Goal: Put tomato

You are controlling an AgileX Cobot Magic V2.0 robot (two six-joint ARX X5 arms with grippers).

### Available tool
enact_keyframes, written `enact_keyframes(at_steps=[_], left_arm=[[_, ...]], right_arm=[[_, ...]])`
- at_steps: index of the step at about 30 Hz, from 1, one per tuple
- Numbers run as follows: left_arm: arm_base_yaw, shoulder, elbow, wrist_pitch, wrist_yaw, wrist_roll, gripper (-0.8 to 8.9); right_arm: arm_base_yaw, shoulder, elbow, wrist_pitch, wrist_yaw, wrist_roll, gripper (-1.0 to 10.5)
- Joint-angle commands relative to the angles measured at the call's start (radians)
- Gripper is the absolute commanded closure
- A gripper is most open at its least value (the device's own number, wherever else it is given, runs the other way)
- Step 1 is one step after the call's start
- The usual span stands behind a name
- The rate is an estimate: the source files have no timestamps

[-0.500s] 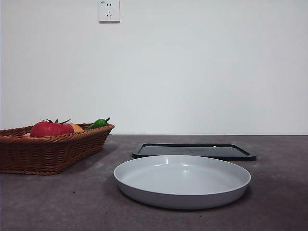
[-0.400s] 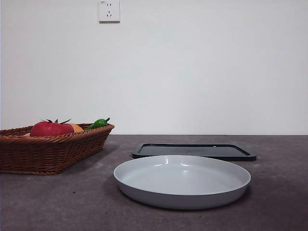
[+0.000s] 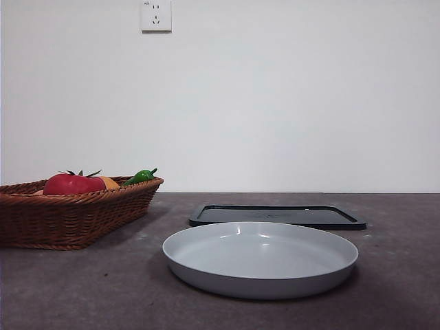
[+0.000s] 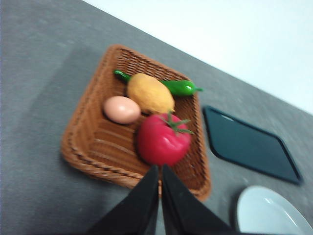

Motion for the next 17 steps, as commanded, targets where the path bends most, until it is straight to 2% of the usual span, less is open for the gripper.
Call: enact_keyframes(at_steps=[1, 7, 12, 17], left_arm=[[0.001, 0.064, 0.083, -0.048, 0.051, 0.103, 8.04], [-0.005, 0.220, 0.248, -0.192, 0.175, 0.205, 8.04], [-0.027, 0.327, 0.367, -0.295, 0.237, 0.268, 8.04], [-0.070, 0.406, 0.455, -0.370, 0.290, 0.308, 8.04]], right_arm=[[0.000, 0.085, 0.088, -0.068, -0.061, -0.079, 9.4], [0.026, 0.269, 0.271, -0.228, -0.164, -0.156, 9.4], [0.089, 0.405, 0.420, -0.358, -0.209, -0.213, 9.4], [0.166, 0.496, 0.513, -0.460, -0.213, -0.265, 9.4]])
